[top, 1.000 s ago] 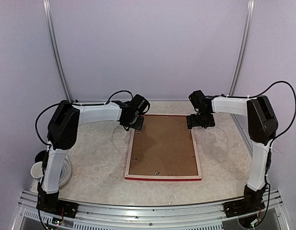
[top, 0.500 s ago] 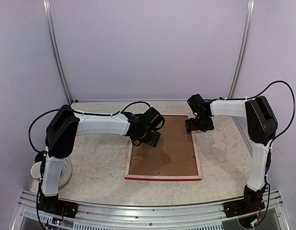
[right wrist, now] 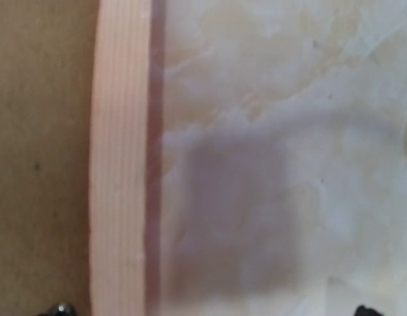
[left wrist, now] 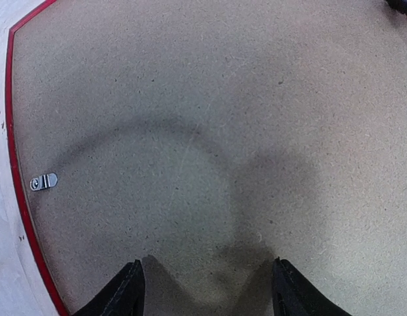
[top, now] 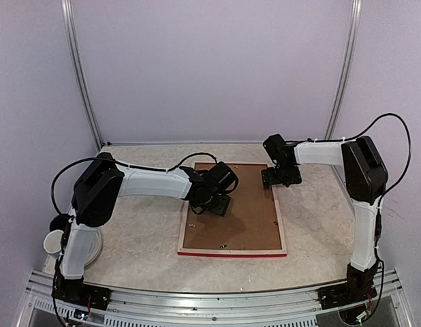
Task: Put the photo into the frame
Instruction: Press the fastener onto the backboard.
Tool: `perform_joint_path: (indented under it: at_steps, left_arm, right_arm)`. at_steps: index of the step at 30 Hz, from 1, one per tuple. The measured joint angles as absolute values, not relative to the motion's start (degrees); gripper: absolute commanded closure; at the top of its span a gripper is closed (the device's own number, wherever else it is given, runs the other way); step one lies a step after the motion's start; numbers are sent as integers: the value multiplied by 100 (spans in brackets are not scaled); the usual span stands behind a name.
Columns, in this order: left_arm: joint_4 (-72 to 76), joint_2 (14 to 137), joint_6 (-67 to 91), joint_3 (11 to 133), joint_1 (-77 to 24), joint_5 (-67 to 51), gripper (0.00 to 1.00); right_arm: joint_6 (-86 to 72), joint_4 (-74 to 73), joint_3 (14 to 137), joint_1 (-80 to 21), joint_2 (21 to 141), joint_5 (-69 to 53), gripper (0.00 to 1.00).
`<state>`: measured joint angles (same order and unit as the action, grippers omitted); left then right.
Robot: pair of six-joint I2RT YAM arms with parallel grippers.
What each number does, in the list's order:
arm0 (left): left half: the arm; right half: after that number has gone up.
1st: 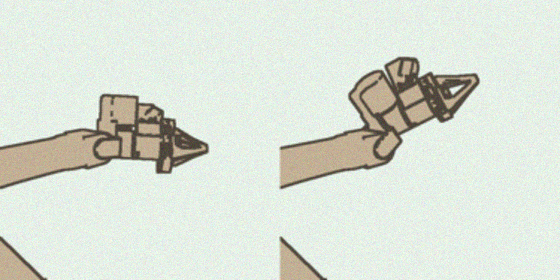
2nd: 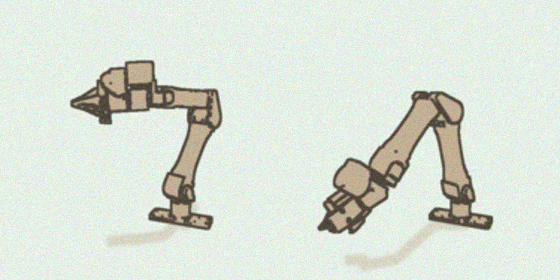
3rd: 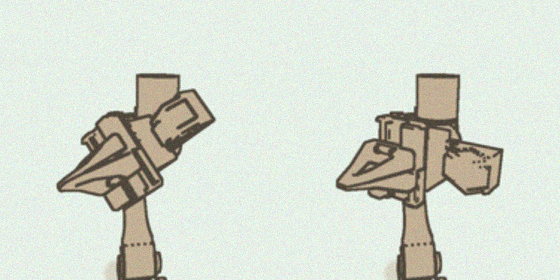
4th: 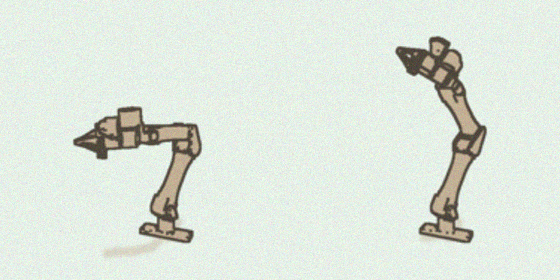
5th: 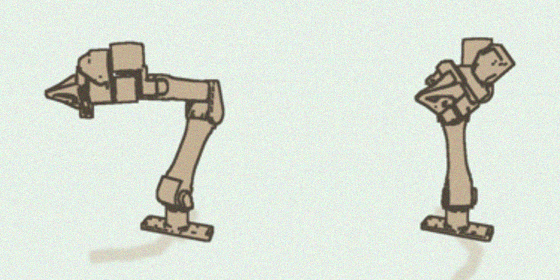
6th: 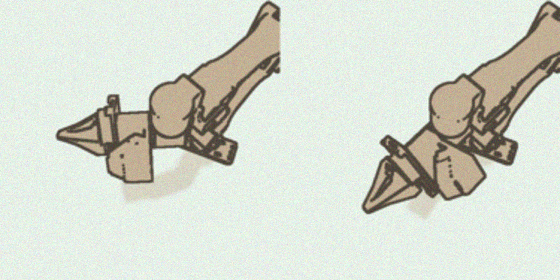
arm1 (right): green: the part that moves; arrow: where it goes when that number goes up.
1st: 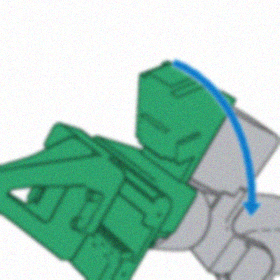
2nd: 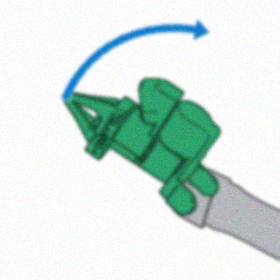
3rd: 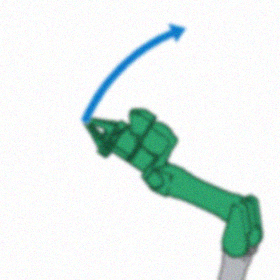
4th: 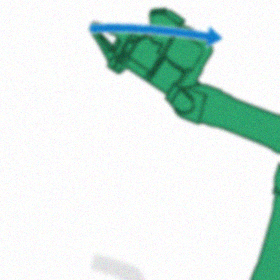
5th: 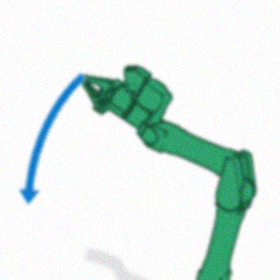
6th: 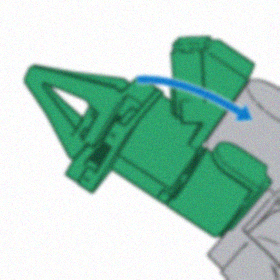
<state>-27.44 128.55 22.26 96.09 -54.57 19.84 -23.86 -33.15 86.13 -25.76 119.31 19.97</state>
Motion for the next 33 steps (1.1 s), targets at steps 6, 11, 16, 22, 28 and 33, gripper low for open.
perform_joint_path:
  at_steps: [6, 11, 16, 22, 28, 33]
  left_arm:
    - [-2742, 12866, 2268, 9609, -5476, 2043, 35]
    - [-2742, 12866, 2268, 9609, -5481, 2062, 35]
    - [-2742, 12866, 2270, 9609, -5487, 2082, 35]
    - [-2744, 12866, 2274, 9609, -5496, 2104, 35]
    - [-2720, 12866, 2294, 9609, -5496, 2069, 35]
    - [-2707, 12862, 2298, 9609, -5502, 1997, 35]
  right_arm:
    - [-2410, -3317, 8726, -2576, 12022, 2187, 1]
    - [-2449, -3334, 8726, -2611, 12022, 2373, 1]
    - [-2451, -3365, 8726, -2626, 12022, 2464, 1]
    - [-2471, -3380, 8726, -2637, 12022, 2497, 1]
    - [-2471, -3380, 8696, -2637, 12022, 2530, 4]
    - [-2423, -3148, 8534, -2652, 11970, 2464, 24]
